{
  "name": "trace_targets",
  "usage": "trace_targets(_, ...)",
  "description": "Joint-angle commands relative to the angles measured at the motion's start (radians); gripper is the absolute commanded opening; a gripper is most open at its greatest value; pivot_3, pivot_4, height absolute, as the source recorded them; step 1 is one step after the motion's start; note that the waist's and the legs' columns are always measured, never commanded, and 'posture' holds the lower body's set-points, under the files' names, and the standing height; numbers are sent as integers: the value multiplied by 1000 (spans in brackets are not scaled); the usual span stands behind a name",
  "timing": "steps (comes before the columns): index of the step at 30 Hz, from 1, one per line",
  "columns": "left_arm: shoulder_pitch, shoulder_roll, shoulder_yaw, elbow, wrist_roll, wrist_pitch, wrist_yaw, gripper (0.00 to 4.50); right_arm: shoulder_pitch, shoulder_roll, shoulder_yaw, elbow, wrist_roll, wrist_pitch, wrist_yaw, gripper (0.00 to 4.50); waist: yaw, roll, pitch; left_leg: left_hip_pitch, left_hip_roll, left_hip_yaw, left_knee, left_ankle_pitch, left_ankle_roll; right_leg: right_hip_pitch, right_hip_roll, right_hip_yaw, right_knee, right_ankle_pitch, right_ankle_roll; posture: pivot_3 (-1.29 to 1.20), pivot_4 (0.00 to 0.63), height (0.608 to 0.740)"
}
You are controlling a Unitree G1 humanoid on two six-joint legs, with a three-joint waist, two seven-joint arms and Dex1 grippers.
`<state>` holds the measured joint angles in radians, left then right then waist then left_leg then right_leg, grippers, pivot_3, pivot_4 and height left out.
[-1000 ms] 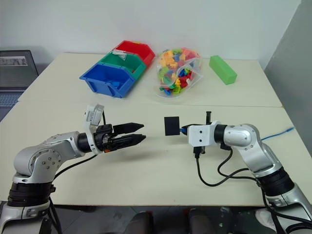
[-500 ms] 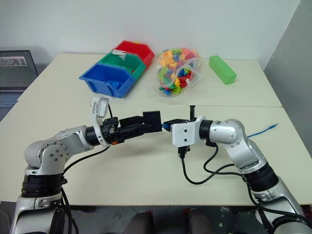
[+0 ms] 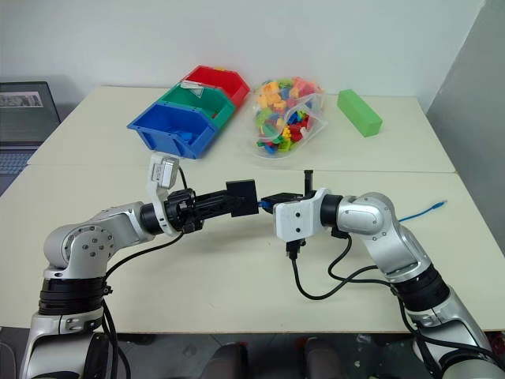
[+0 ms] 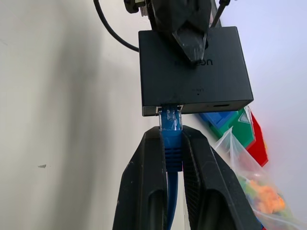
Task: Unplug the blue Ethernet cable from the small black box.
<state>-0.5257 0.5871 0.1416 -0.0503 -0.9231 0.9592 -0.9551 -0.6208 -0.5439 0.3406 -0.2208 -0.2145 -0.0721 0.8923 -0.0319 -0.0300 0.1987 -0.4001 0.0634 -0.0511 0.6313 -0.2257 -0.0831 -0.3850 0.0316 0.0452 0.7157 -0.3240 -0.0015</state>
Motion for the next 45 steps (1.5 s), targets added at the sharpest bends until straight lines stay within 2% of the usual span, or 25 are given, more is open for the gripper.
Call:
trace_targets(1, -23, 10, -4, -12, 4, -5, -18, 815, 0, 2, -5, -49, 7, -15, -4, 162, 0, 0, 0, 0, 0, 0, 0, 0, 0, 0, 0, 0, 0, 0, 0, 0, 150, 740)
trace_targets(8, -28, 13, -10, 3, 19, -11, -31, 778, 3, -19, -2, -43, 12, -30, 23, 162, 0, 0, 0, 0, 0, 0, 0, 0, 0, 0, 0, 0, 0, 0, 0, 0, 150, 740)
trace_targets(10, -29, 19, -16, 8, 29, -17, -39, 778, 4, -27, -11, -48, 29, -12, 38, 864, 0, 0, 0, 0, 0, 0, 0, 0, 0, 0, 0, 0, 0, 0, 0, 0, 150, 740)
trace_targets(11, -30, 24, -22, 10, 36, -20, -47, 778, 4, -32, -15, -51, 36, -3, 46, 925, 0, 0, 0, 0, 0, 0, 0, 0, 0, 0, 0, 0, 0, 0, 0, 0, 150, 740)
trace_targets(14, -29, 37, -34, 17, 57, -31, -74, 778, 13, -58, -40, -80, 82, 52, 86, 1571, 0, 0, 0, 0, 0, 0, 0, 0, 0, 0, 0, 0, 0, 0, 0, 0, 150, 740)
trace_targets(18, -26, 54, -52, 28, 94, -66, -117, 778, 33, -84, -89, -145, 205, 184, 131, 2622, 0, 0, 0, 0, 0, 0, 0, 0, 0, 0, 0, 0, 0, 0, 0, 0, 150, 740)
trace_targets(22, -28, 87, -82, 44, 145, -136, -209, 778, 57, -72, -165, -198, 390, 442, 140, 2652, 0, 0, 0, 0, 0, 0, 0, 0, 0, 0, 0, 0, 0, 0, 0, 0, 150, 740)
trace_targets(29, -61, 114, -77, 63, 128, -135, -311, 778, 75, 69, -248, -148, 679, 833, 53, 2652, -1, 0, 0, 0, 0, 0, -1, 0, 0, 0, 0, 0, 0, 0, 0, 0, 150, 740)
trace_targets(37, -65, 127, -62, 66, 120, -115, -322, 778, 40, 161, -283, -62, 843, 975, 21, 2652, -1, 0, 0, -1, 0, 0, -1, 0, 0, -1, 0, 0, -1, -2, 4, 0, 150, 740)
trace_targets(45, -52, 130, -47, 52, 117, -113, -311, 778, 10, 177, -280, -11, 895, 1003, 5, 2652, -2, 0, 0, -1, 0, 0, -1, 0, 0, -1, 0, 0, -1, -2, 4, 0, 150, 740)
